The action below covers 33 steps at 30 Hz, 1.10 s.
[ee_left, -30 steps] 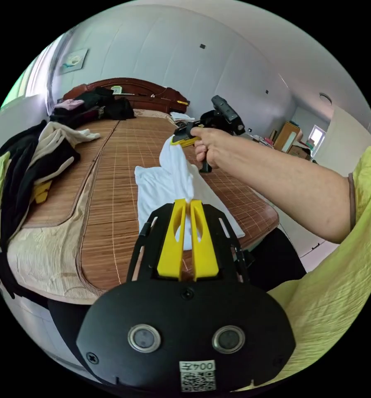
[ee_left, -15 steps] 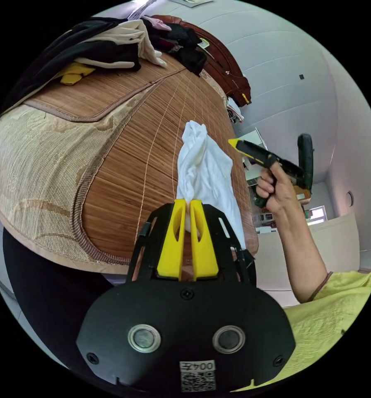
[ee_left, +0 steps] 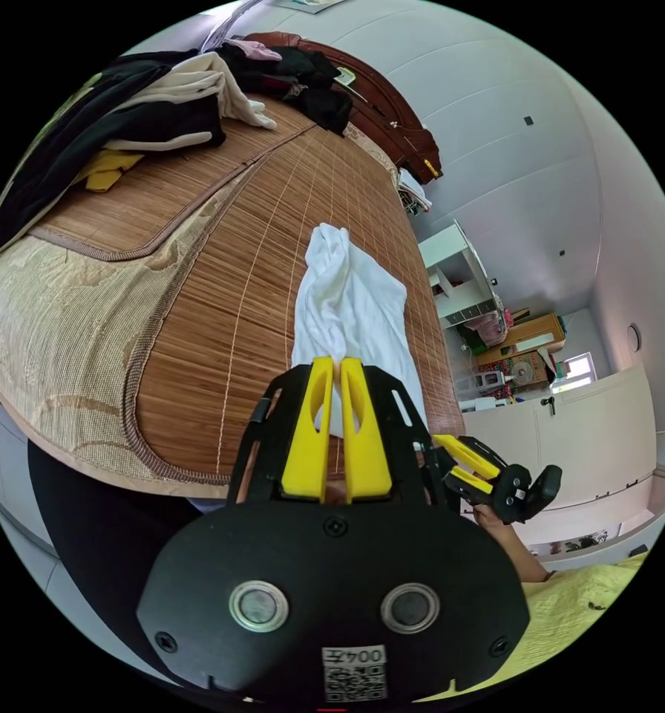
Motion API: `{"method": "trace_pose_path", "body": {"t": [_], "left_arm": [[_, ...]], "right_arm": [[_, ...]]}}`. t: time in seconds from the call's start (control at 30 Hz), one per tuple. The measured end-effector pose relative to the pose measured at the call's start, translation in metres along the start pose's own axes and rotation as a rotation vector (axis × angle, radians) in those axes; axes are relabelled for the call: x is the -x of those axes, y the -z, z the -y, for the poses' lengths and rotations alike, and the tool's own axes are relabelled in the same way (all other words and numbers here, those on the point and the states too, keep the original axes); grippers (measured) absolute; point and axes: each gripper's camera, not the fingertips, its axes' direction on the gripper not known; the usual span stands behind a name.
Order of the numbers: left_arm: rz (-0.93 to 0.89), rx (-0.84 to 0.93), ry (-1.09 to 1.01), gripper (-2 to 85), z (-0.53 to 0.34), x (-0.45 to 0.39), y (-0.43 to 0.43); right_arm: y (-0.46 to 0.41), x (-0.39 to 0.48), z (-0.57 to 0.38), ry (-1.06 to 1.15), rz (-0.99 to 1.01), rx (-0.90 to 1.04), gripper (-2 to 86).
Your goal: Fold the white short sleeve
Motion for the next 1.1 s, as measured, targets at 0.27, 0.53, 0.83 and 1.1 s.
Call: {"method": "trace_pose_path", "body": {"t": [0.27,0.53,0.83,1.1], "left_arm": [[0.011,0.002,0.024,1.9,-0.001,0.001,0.010],[-0.007,0.075,0.042,1.6,-0.040,0.009,-0.017],[-0.032,0.063,-0.024,1.5,-0.065,-0.014,-0.021],[-0.008,0.068,-0.131,1.2,-0.102,-0.021,-0.031]], "right_arm": [[-0.014,0.035,0.025,0.152,-0.169,0.048,3.1],[-0.047,0.013,-0.018,-0.063,-0.063,0.084,0.6],[-0.063,-0.022,-0.057,-0.410,0.059,-0.025,-0.2],[-0.097,-0.037,-0.087,-0.531,0.154,-0.054,0.4]]}}
